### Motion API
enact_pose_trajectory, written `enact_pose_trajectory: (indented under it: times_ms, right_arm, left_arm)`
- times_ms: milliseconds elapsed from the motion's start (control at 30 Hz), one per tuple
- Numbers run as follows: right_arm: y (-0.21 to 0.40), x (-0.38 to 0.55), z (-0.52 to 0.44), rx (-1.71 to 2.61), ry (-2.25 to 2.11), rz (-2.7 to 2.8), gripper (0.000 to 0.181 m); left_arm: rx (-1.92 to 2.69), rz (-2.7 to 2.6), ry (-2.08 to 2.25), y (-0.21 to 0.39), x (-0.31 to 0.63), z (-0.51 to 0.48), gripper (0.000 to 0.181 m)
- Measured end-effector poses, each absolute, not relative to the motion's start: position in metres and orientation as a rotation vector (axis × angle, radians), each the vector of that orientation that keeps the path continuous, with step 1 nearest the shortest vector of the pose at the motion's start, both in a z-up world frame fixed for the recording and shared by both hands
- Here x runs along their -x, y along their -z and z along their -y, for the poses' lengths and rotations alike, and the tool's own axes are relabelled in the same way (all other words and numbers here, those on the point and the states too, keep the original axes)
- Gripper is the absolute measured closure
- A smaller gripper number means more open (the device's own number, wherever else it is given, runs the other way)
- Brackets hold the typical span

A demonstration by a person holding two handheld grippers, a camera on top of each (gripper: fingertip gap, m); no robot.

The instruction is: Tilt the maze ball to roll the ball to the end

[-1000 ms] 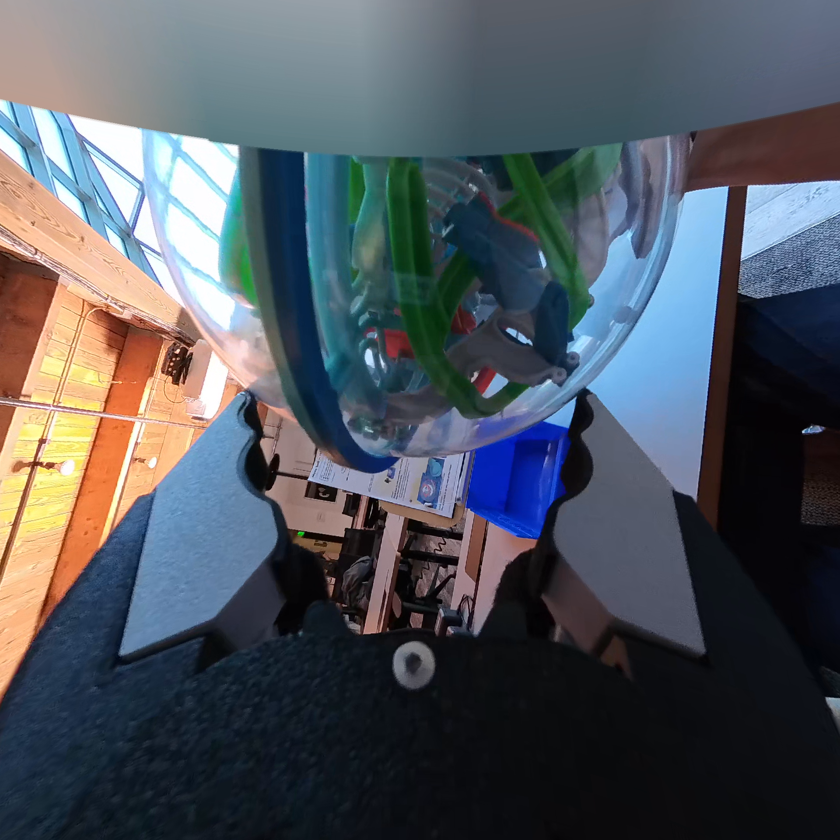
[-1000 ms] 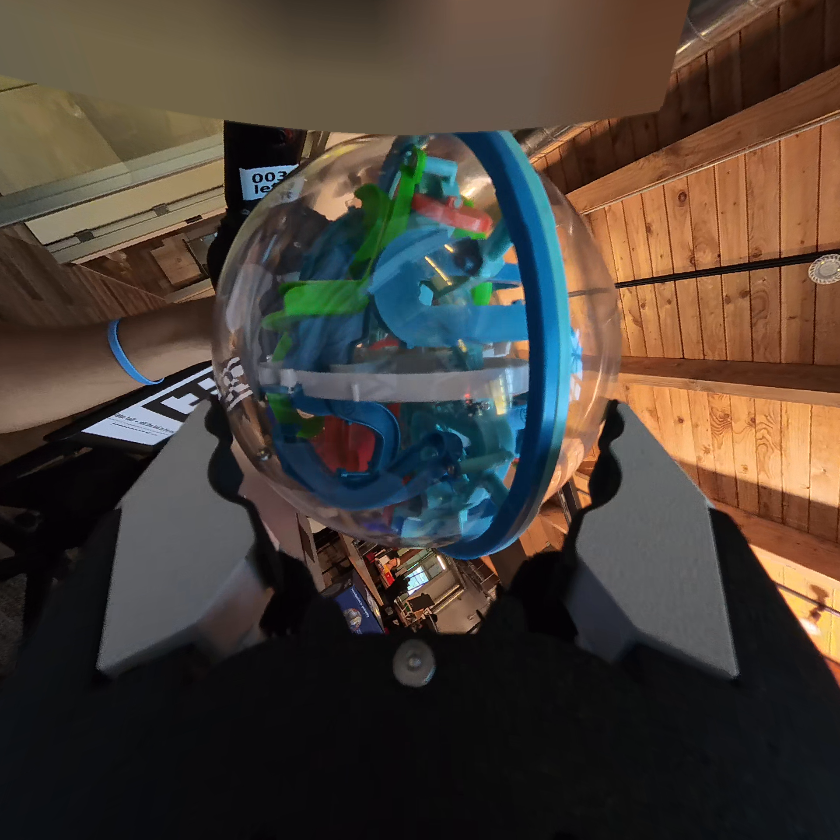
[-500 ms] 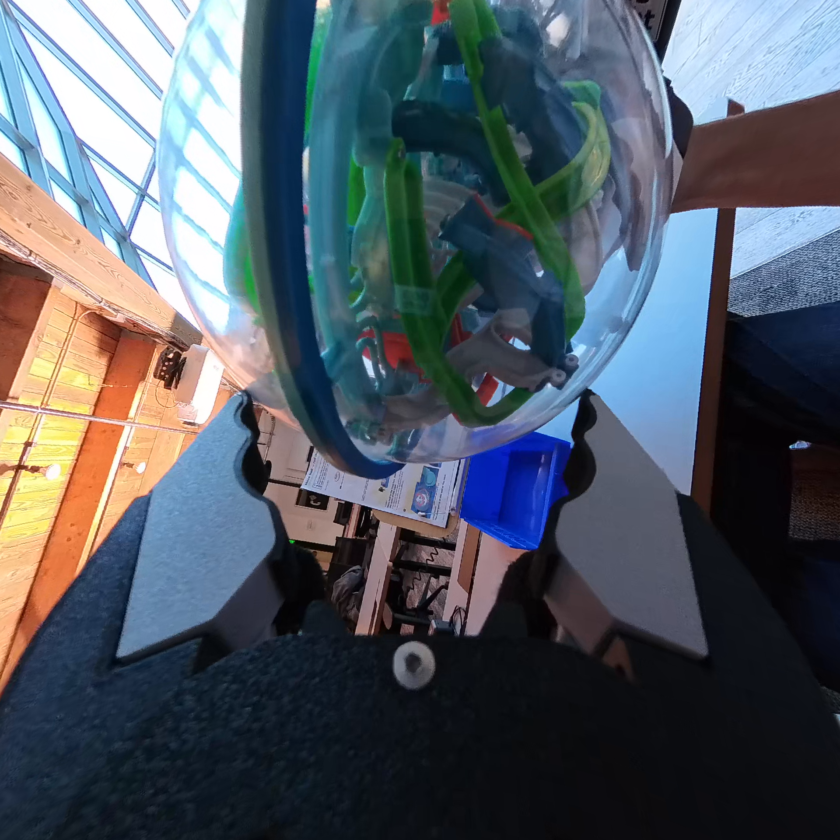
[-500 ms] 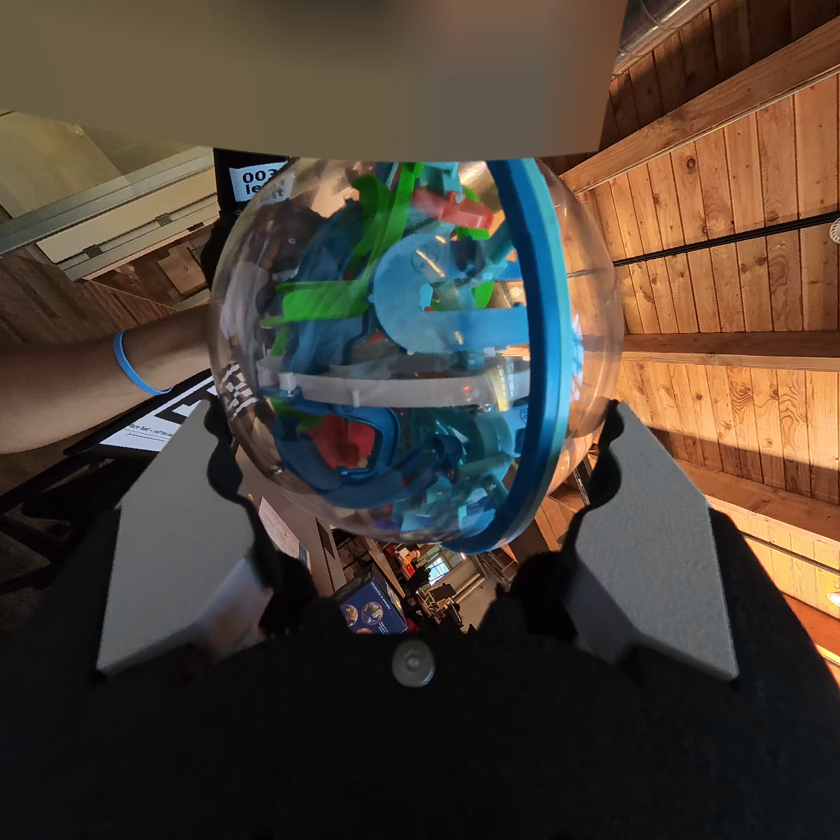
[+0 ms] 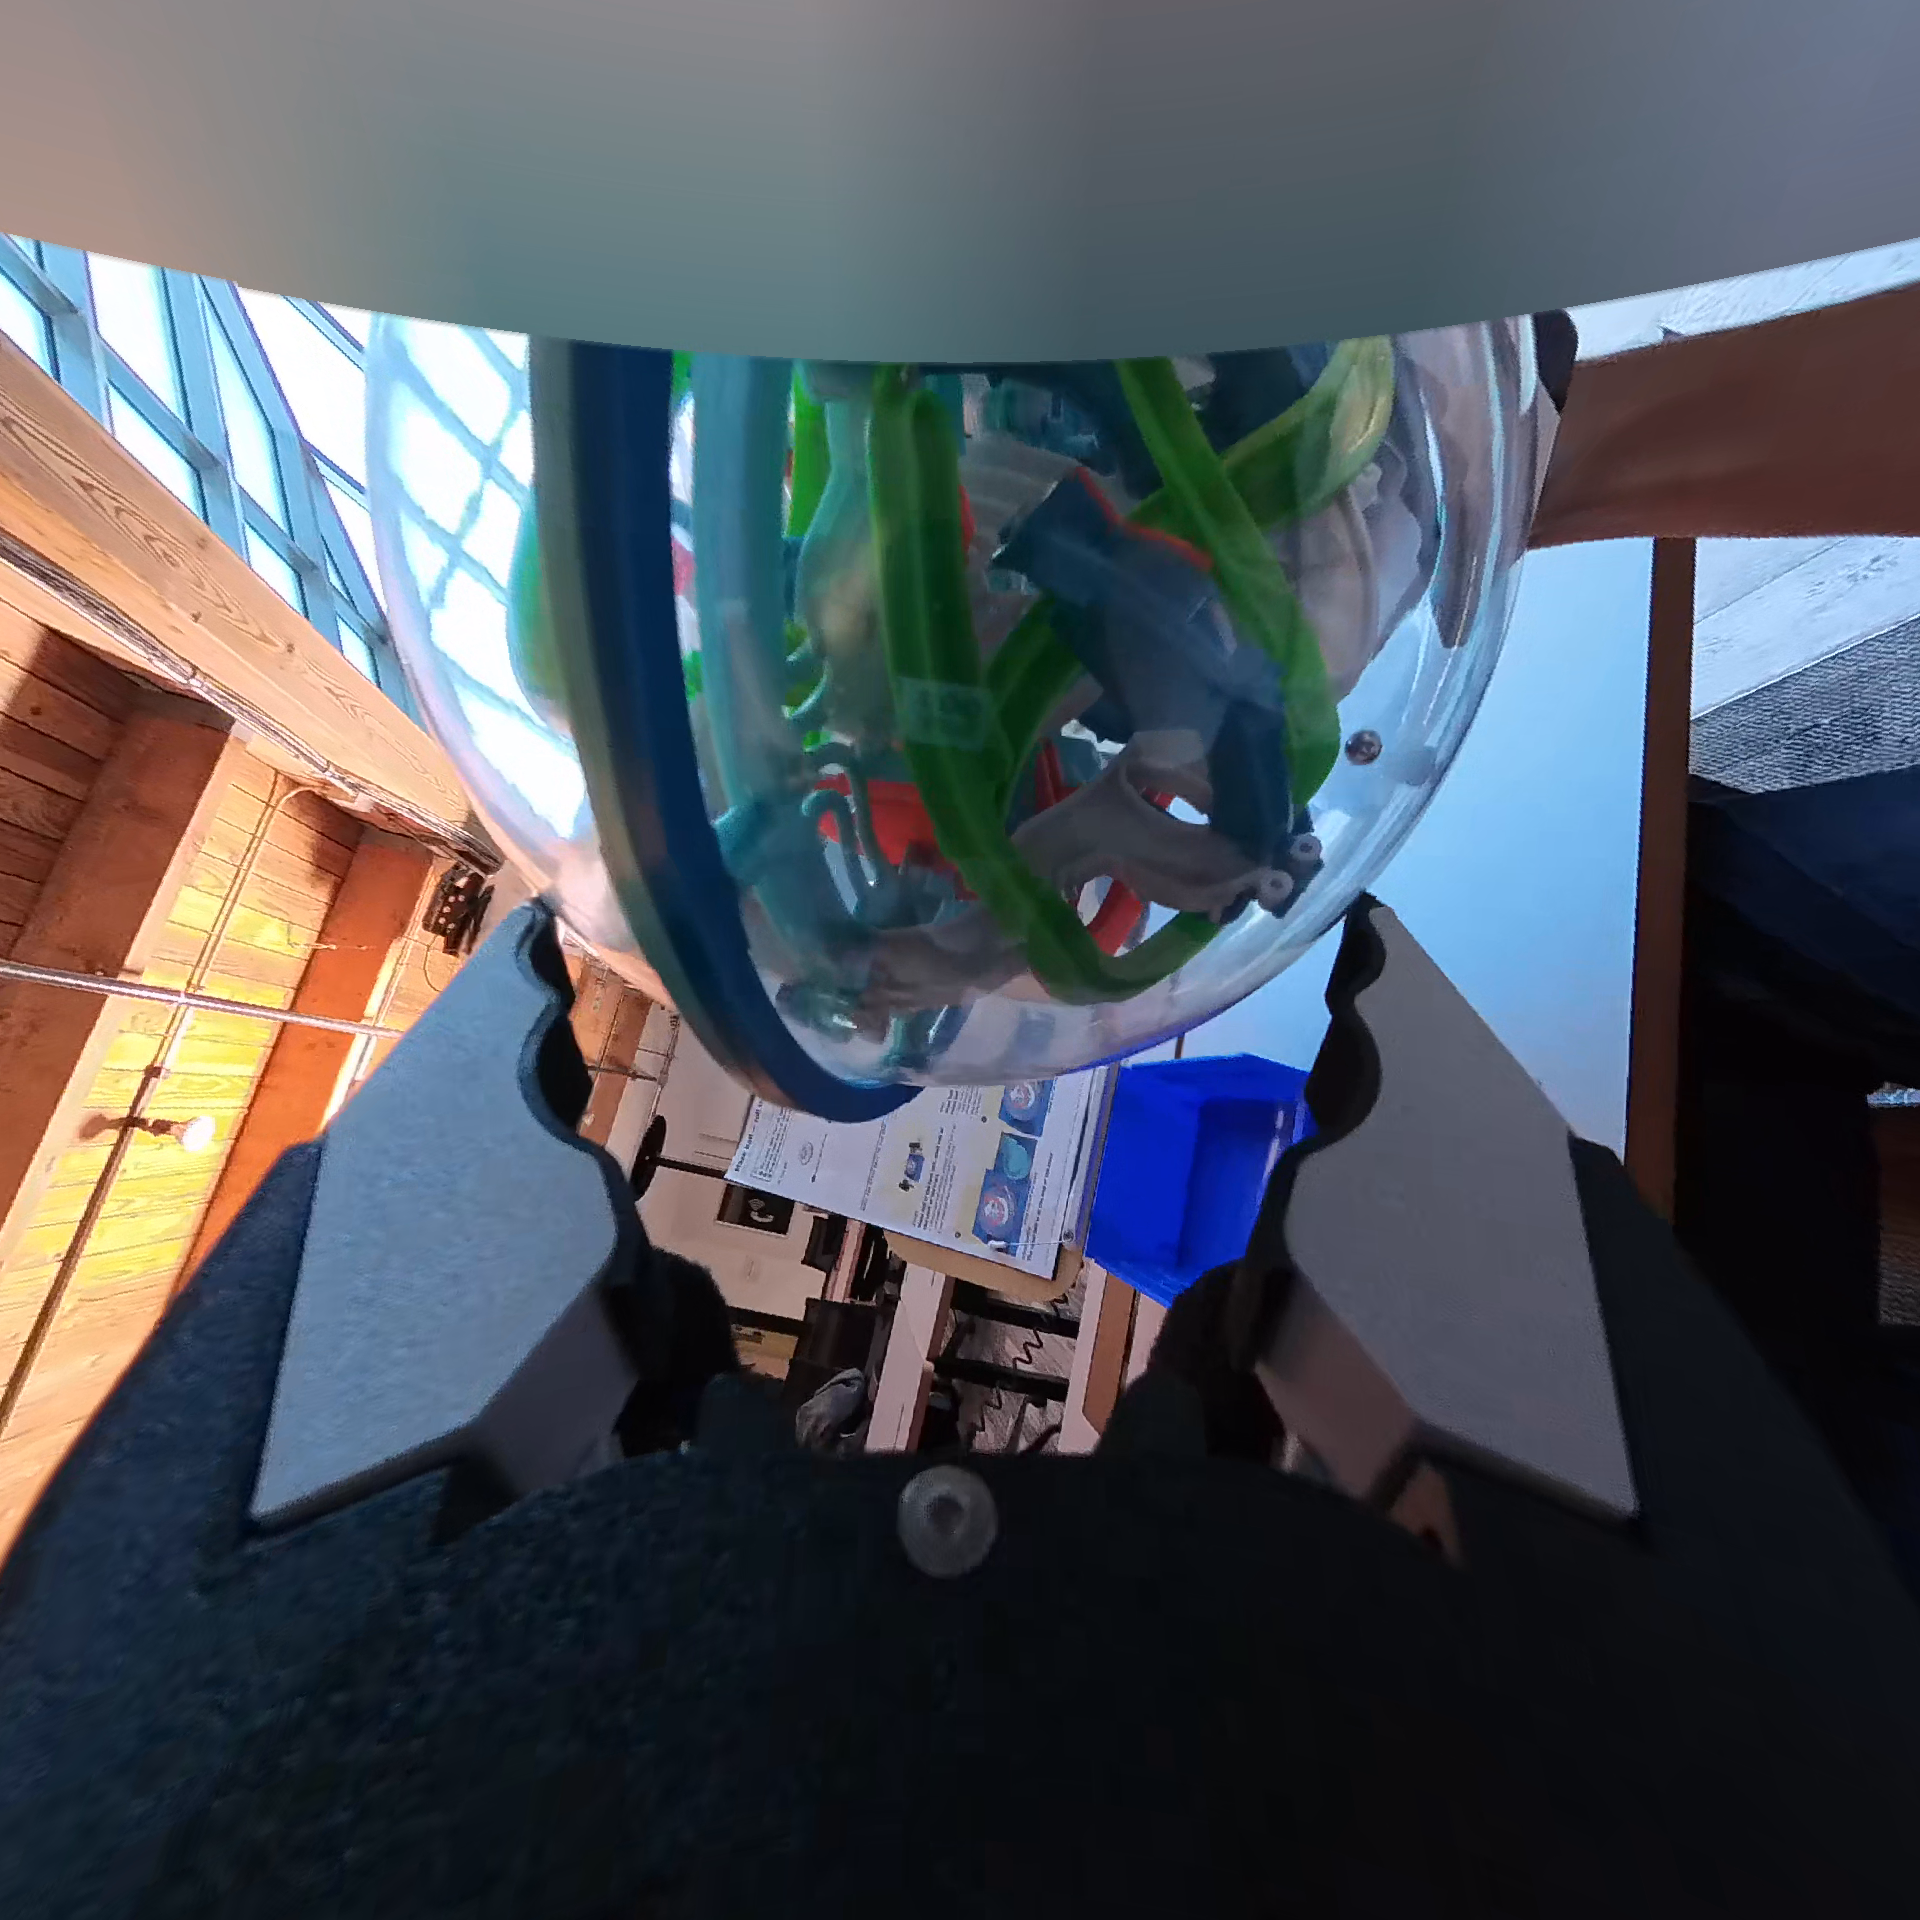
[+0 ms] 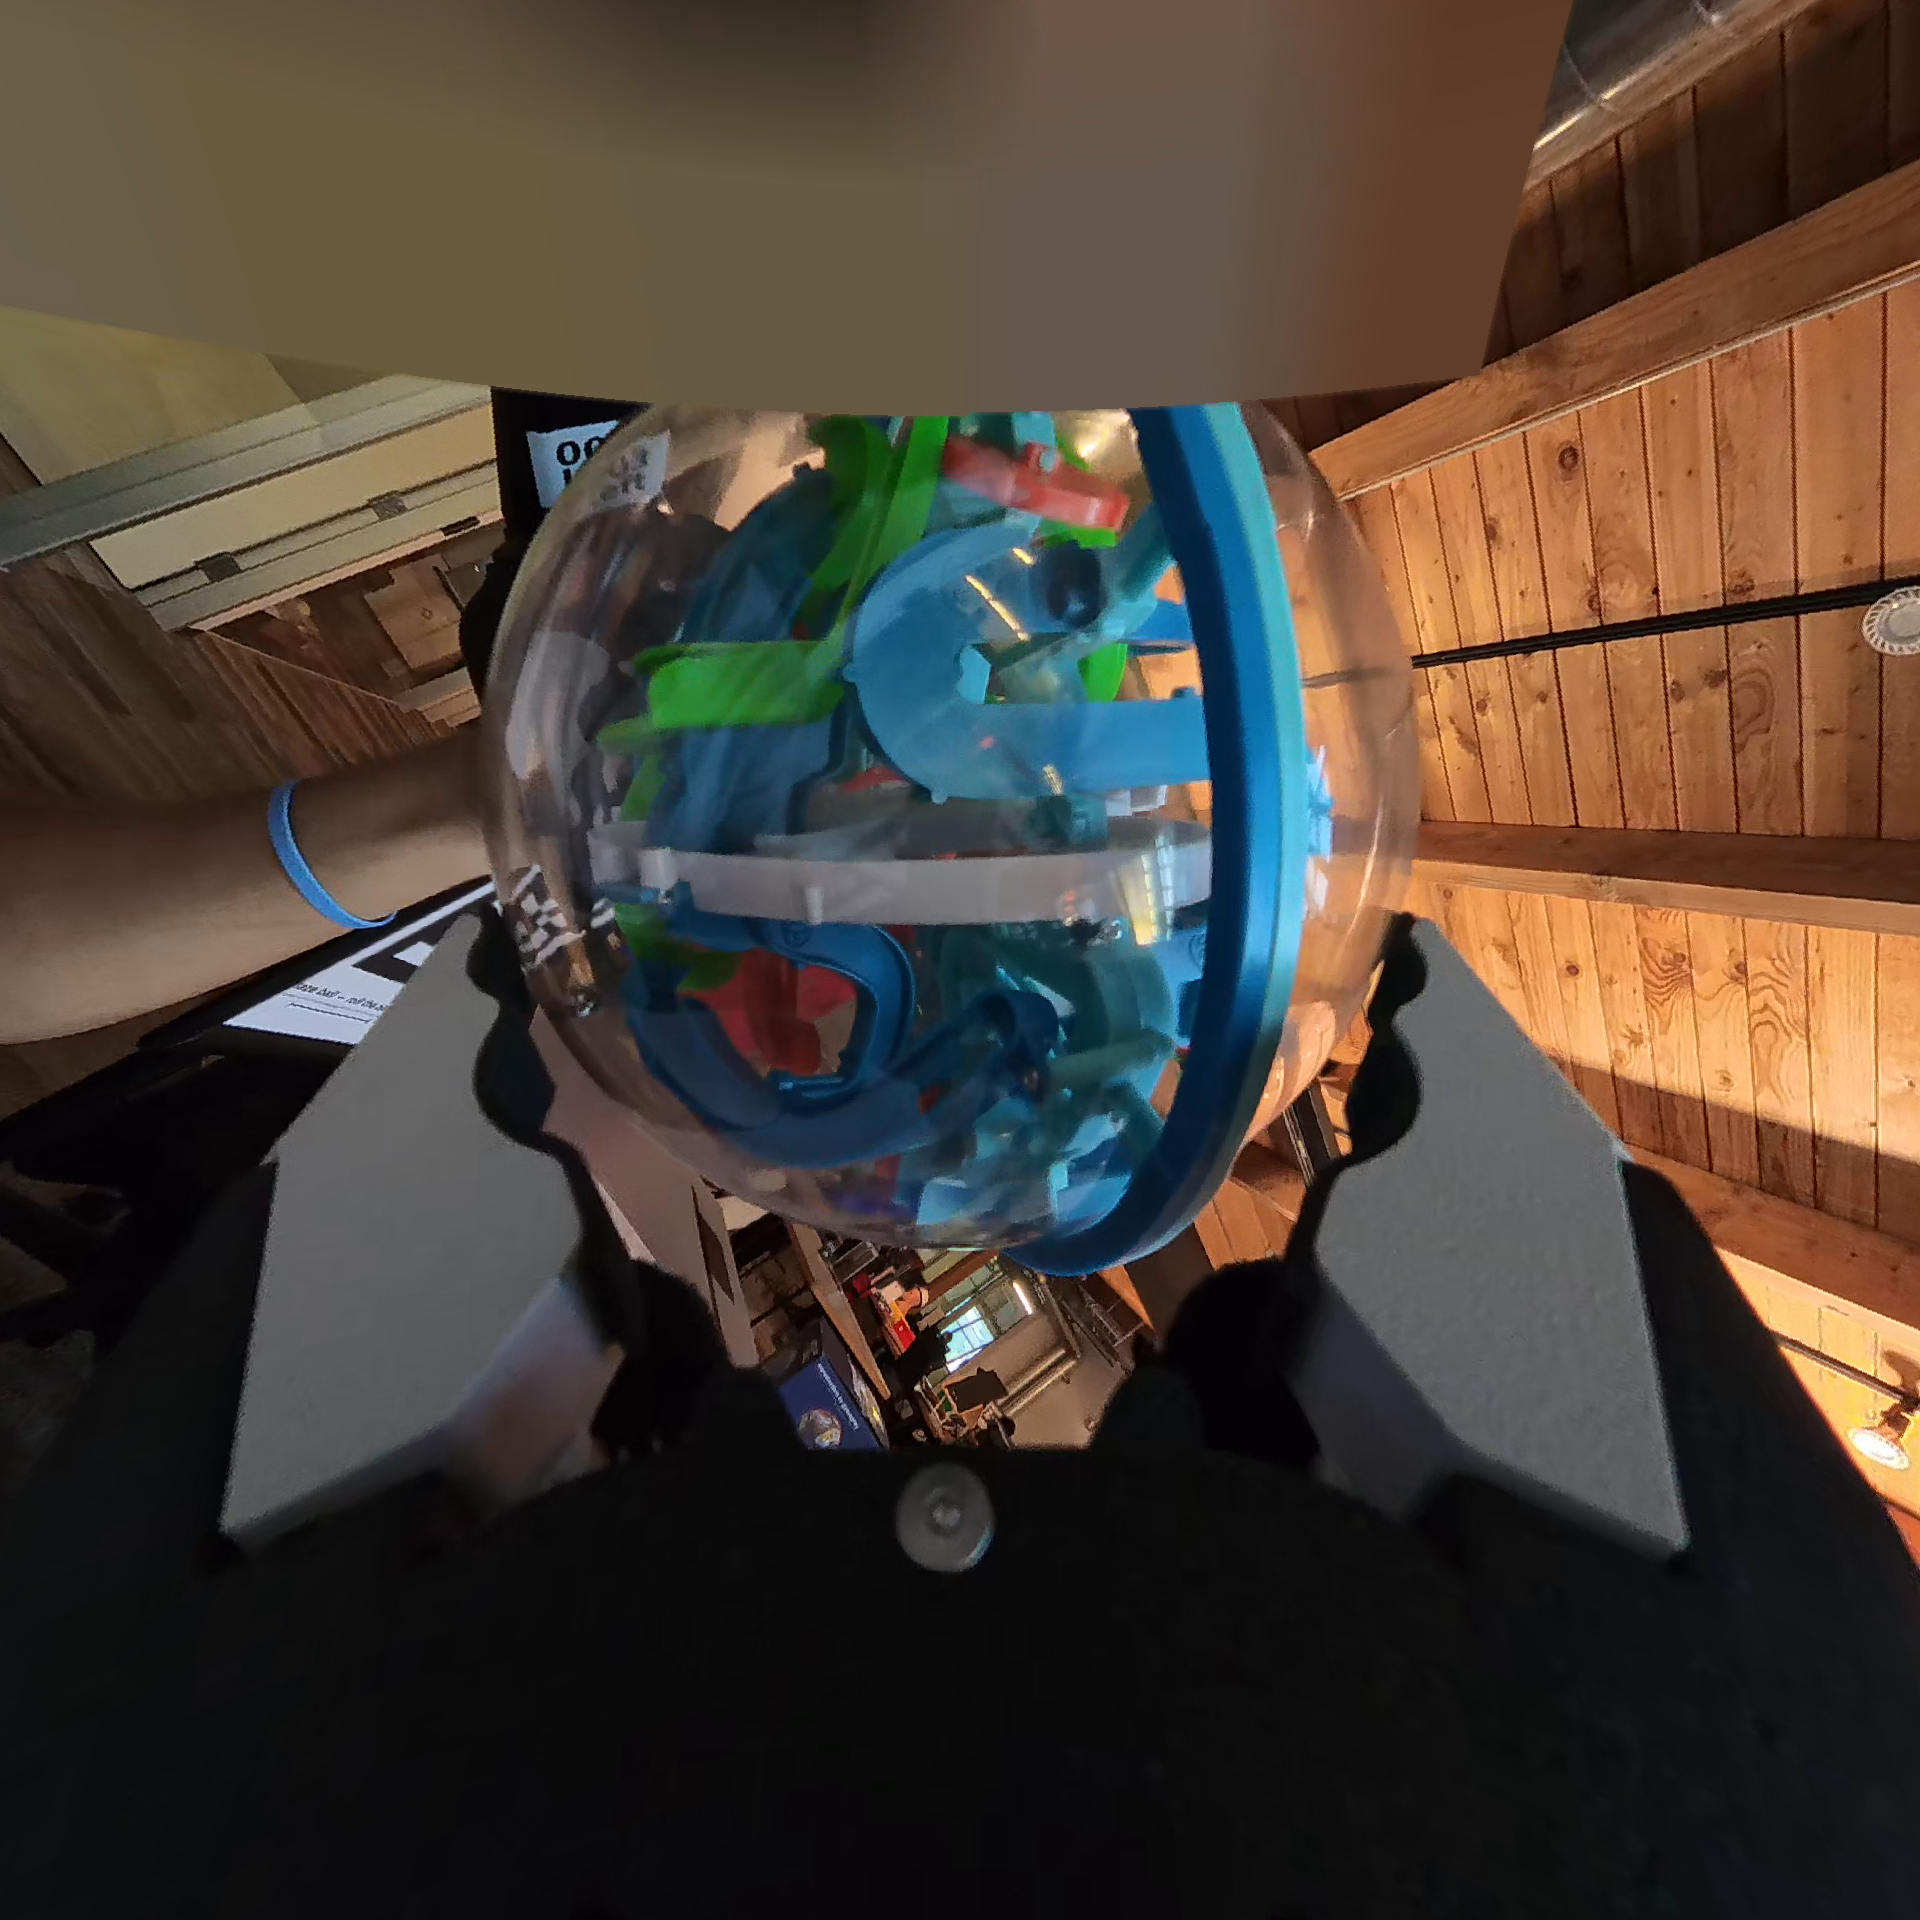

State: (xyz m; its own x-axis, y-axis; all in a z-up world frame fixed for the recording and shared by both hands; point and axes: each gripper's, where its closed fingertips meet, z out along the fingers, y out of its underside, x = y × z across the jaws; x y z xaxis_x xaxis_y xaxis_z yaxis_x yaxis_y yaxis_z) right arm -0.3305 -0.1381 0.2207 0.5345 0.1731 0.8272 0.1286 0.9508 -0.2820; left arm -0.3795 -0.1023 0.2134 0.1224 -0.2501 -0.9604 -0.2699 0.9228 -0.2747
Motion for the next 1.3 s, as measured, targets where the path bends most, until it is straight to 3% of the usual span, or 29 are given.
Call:
enact_pose_trajectory:
  times_ms: [100,233,700,967,1300]
  right_arm:
    - [-0.221,0.331,0.140,0.321,-0.035,1.008,0.028]
    - [-0.223,0.326,0.102,0.668,-0.249,0.937,0.026]
    - [-0.210,0.337,0.090,0.747,-0.223,0.971,0.027]
    - [-0.193,0.339,0.060,1.026,-0.332,0.892,0.027]
    - [-0.204,0.343,0.085,0.743,-0.125,0.997,0.027]
  left_arm:
    - [0.435,-1.463,0.009,-0.213,0.379,0.103,0.041]
    - [0.664,-1.507,0.268,-0.211,0.375,0.077,0.040]
    - [0.636,-1.438,0.269,-0.205,0.383,0.074,0.034]
    - [0.815,-1.411,0.616,-0.179,0.380,0.040,0.033]
    - [0.610,-1.391,0.344,-0.190,0.383,0.059,0.033]
